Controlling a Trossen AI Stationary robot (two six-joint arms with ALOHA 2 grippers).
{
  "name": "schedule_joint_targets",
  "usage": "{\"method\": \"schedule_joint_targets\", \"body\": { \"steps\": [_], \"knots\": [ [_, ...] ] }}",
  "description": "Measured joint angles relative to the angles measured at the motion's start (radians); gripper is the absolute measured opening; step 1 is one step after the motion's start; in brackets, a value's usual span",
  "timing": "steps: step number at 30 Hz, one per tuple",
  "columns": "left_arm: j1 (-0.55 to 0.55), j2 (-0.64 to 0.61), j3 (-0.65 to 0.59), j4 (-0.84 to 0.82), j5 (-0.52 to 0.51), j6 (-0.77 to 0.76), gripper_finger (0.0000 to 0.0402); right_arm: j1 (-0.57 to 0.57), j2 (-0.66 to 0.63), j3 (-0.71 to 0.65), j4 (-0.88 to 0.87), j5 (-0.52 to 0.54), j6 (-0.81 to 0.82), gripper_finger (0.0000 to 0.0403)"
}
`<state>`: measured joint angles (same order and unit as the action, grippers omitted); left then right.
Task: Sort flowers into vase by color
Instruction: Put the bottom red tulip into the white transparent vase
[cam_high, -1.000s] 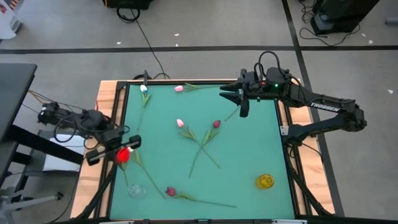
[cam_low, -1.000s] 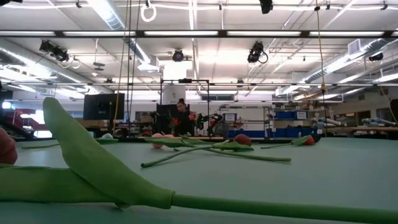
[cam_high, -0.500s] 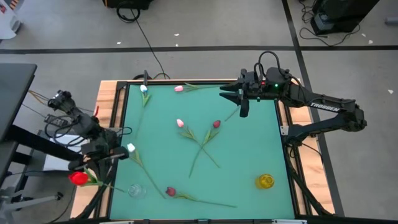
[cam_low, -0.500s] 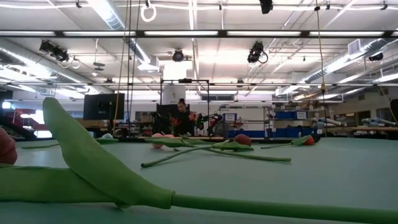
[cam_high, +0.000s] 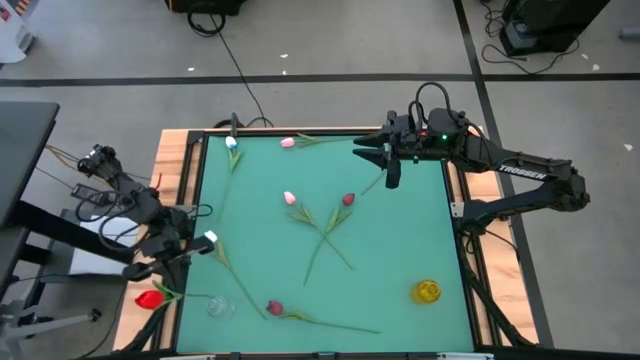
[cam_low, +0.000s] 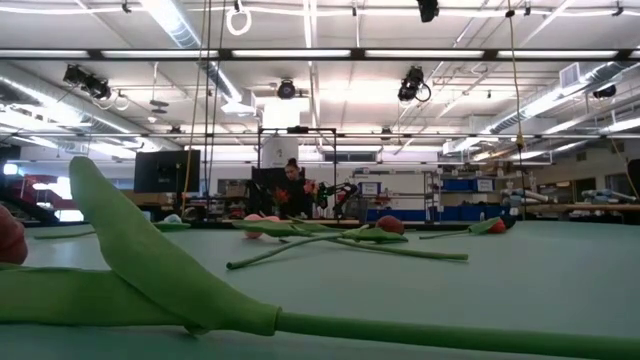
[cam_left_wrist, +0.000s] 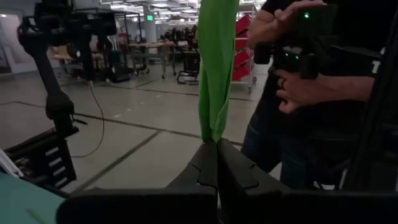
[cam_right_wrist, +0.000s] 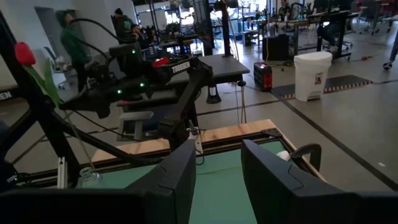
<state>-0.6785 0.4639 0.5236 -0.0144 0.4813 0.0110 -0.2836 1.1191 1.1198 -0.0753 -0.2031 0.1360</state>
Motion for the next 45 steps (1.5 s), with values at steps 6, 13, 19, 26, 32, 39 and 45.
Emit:
{"method": "schedule_joint_targets", "body": {
  "steps": [6,13,19,26,32,39,45],
  "knots": [
    [0.0,0.001,0.0,0.029,-0.017,-0.05,0.0,0.0,0.0,0.0,0.0,0.0,0.0,0.0137],
    [0.0,0.001,0.0,0.084,-0.018,-0.08,0.0,0.0,0.0,0.0,0.0,0.0,0.0,0.0137],
    [0.0,0.012,-0.004,0.095,-0.018,-0.095,0.0,0.0,0.0,0.0,0.0,0.0,0.0,0.0137],
    [-0.027,0.042,-0.073,0.193,-0.018,-0.107,0.0,0.0,0.0,0.0,0.0,0.0,0.0,0.0137],
    [-0.055,0.04,-0.153,0.221,-0.018,-0.11,0.0,0.0,0.0,0.0,0.0,0.0,0.0,0.0137],
    [-0.056,0.04,-0.22,0.257,-0.048,-0.166,0.002,0.0,0.0,0.0,0.0,0.0,0.0,0.0137],
    [-0.056,0.039,-0.225,0.266,-0.071,-0.268,0.0121,0.0,0.0,0.0,0.0,0.0,0.0,0.0137]
  ]
}}
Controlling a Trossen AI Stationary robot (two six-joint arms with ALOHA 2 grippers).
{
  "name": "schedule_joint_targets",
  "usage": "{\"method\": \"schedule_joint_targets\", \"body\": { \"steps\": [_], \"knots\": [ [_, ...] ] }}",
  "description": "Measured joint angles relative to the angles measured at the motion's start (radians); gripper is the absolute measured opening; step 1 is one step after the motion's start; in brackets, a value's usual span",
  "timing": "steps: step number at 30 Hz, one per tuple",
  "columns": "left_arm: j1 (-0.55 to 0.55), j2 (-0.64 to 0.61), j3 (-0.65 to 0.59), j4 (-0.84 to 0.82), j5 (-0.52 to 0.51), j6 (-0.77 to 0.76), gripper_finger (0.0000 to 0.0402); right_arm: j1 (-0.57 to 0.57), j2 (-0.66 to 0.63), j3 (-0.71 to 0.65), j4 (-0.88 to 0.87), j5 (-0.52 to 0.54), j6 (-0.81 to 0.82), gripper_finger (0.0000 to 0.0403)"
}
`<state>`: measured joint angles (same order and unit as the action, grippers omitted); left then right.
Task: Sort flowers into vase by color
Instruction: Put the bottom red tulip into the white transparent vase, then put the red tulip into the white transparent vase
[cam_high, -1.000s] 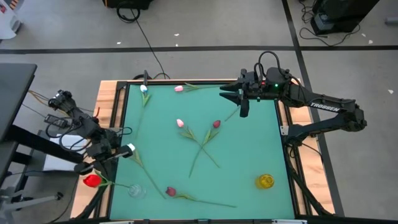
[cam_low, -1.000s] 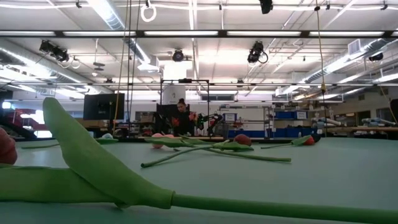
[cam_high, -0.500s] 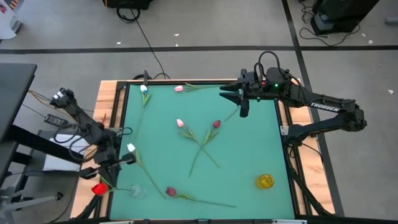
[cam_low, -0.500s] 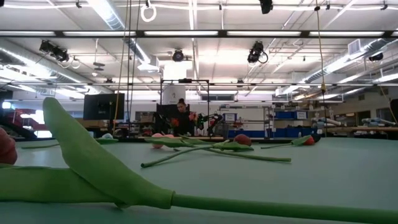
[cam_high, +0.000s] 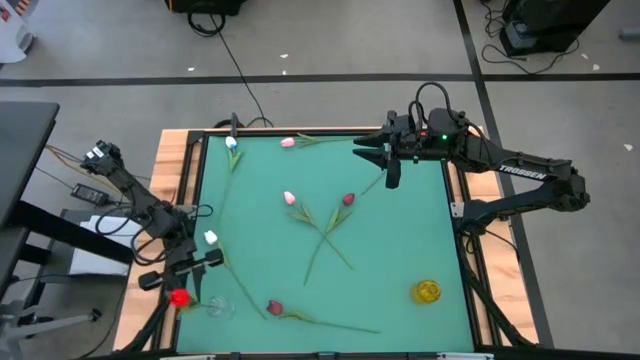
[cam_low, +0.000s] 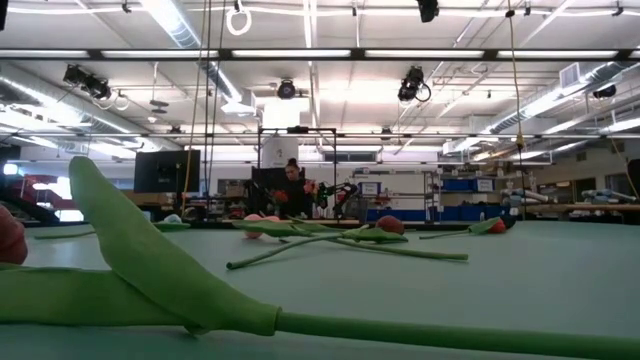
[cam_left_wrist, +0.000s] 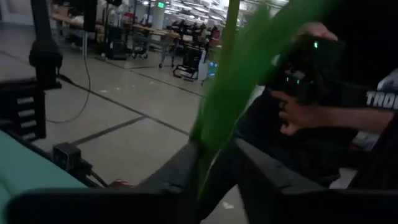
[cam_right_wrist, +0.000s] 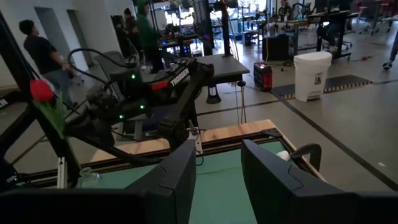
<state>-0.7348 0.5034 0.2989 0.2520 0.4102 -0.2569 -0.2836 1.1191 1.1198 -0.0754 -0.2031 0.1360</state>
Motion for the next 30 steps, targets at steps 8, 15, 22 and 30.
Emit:
{"method": "schedule_joint_targets", "body": {
  "steps": [8,15,22,30],
  "knots": [
    [0.0,0.0,0.024,-0.021,0.025,-0.131,0.0257,0.0,0.0,0.0,0.0,0.0,0.0,0.0137],
    [0.003,0.0,0.216,-0.373,-0.052,0.012,0.027,0.0,0.0,0.0,0.0,0.0,0.0,0.0137],
    [0.038,0.003,0.435,-0.686,-0.194,0.09,0.027,0.0,0.0,0.0,0.0,0.0,0.0,0.0137],
    [0.106,0.048,0.686,-0.989,-0.515,0.056,0.027,0.0,0.0,0.0,0.0,0.0,0.0,0.0137]
  ]
}}
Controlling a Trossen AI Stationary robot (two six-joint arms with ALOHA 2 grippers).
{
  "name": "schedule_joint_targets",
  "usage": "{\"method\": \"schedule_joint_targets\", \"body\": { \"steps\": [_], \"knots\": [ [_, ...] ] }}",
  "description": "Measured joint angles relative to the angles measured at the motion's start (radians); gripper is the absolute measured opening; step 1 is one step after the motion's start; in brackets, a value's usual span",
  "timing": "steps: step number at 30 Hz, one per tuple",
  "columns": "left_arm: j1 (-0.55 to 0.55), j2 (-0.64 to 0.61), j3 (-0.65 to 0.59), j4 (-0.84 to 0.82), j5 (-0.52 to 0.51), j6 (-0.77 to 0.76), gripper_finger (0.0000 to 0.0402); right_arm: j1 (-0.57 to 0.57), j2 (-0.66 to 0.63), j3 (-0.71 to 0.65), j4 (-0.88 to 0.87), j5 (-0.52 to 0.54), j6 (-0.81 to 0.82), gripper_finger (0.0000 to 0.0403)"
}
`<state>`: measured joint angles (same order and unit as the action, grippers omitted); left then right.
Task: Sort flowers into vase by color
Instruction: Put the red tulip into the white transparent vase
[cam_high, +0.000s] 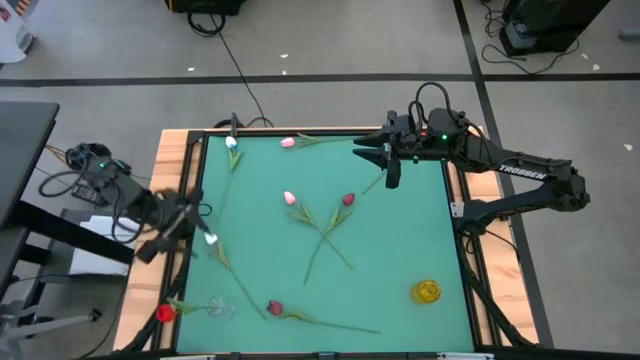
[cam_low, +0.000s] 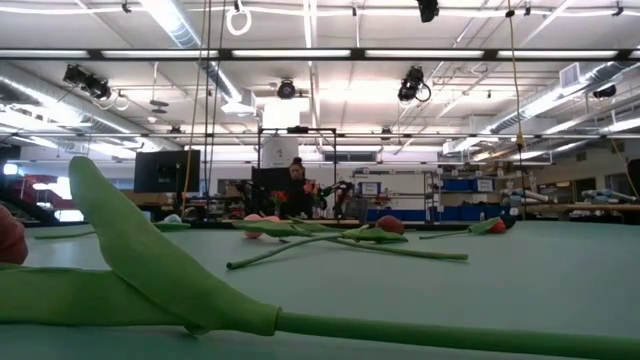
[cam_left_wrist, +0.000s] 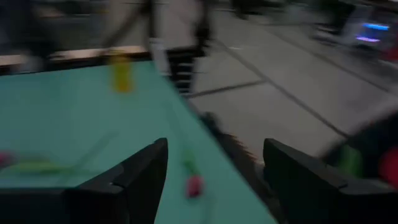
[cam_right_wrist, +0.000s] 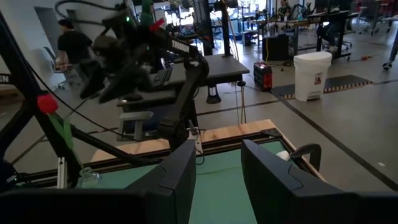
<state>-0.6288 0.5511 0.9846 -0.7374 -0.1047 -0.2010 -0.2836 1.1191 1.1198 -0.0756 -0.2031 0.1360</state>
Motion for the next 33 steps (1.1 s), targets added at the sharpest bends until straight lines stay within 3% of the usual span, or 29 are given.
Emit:
{"method": "schedule_joint_targets", "body": {
  "steps": [5,8,23,33],
  "knots": [
    [0.07,0.021,0.059,-0.076,-0.215,-0.066,0.027,0.0,0.0,0.0,0.0,0.0,0.0,0.0137],
    [0.125,0.036,0.058,-0.088,-0.265,-0.109,0.027,0.0,0.0,0.0,0.0,0.0,0.0,0.0137],
    [0.399,0.292,0.056,-0.1,-0.206,-0.157,0.027,0.0,0.0,0.0,0.0,0.0,0.0,0.0137],
    [0.548,0.354,0.056,-0.051,-0.204,-0.242,0.027,0.0,0.0,0.0,0.0,0.0,0.0,0.0137]
  ]
}}
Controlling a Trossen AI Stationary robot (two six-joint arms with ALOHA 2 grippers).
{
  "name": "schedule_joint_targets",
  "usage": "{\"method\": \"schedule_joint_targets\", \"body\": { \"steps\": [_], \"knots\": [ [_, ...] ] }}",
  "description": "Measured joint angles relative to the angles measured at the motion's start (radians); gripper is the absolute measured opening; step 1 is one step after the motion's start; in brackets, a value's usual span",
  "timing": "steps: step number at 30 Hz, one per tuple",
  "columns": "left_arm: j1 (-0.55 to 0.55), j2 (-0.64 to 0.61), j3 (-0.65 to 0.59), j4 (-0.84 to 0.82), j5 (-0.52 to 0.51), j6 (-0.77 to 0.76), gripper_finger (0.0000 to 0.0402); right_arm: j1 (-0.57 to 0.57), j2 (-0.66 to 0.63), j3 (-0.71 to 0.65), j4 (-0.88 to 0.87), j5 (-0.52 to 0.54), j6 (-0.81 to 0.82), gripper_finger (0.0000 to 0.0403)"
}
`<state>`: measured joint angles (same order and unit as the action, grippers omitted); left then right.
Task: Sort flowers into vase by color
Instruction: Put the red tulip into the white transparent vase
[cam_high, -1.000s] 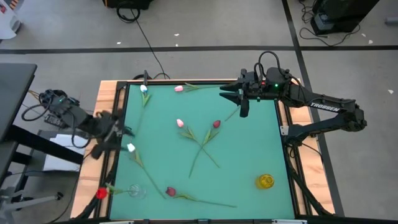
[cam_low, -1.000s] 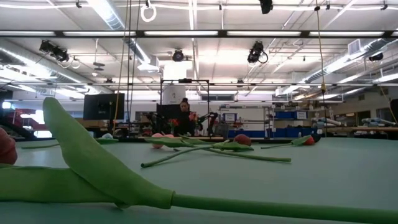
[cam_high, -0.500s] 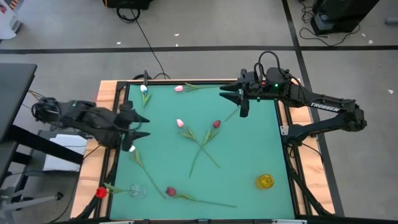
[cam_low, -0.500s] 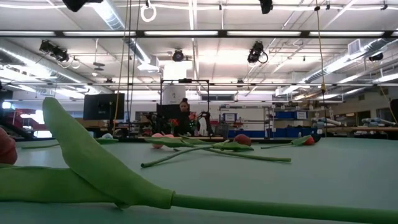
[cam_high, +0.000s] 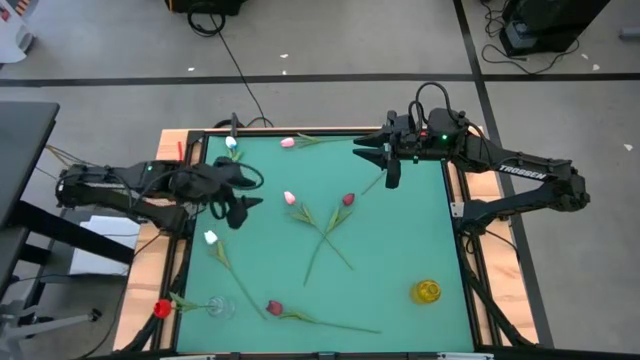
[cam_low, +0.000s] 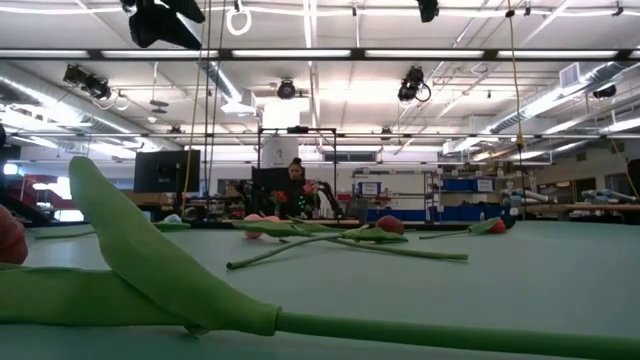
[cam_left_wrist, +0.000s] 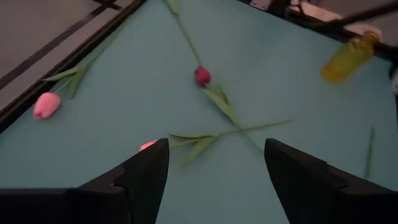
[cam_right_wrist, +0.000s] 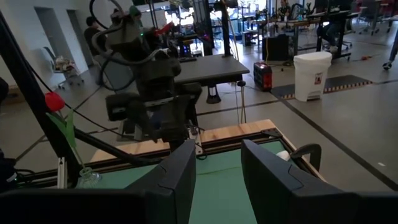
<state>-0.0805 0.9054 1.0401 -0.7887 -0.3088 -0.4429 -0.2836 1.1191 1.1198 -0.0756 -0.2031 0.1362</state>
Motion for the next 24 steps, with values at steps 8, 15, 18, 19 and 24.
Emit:
{"method": "schedule_joint_targets", "body": {
  "steps": [8,15,18,19,24],
  "knots": [
    [0.033,-0.004,0.0,-0.008,0.0,-0.046,0.027,0.0,0.0,0.0,0.0,0.0,0.0,0.0137],
    [0.033,-0.002,0.0,-0.008,0.0,-0.147,0.027,0.0,0.0,0.0,0.03,0.0,0.0,0.0137],
    [0.033,-0.002,0.0,-0.008,-0.001,-0.159,0.027,0.0,0.0,0.0,0.044,0.0,0.0,0.0137],
    [0.033,-0.002,0.0,-0.008,-0.009,-0.159,0.027,0.0,0.0,0.0,0.046,0.0,0.0,0.0137],
    [0.034,-0.002,0.0,-0.008,-0.032,-0.179,0.027,0.0,0.0,0.0,0.057,0.0,0.016,0.0137]
  ]
}}
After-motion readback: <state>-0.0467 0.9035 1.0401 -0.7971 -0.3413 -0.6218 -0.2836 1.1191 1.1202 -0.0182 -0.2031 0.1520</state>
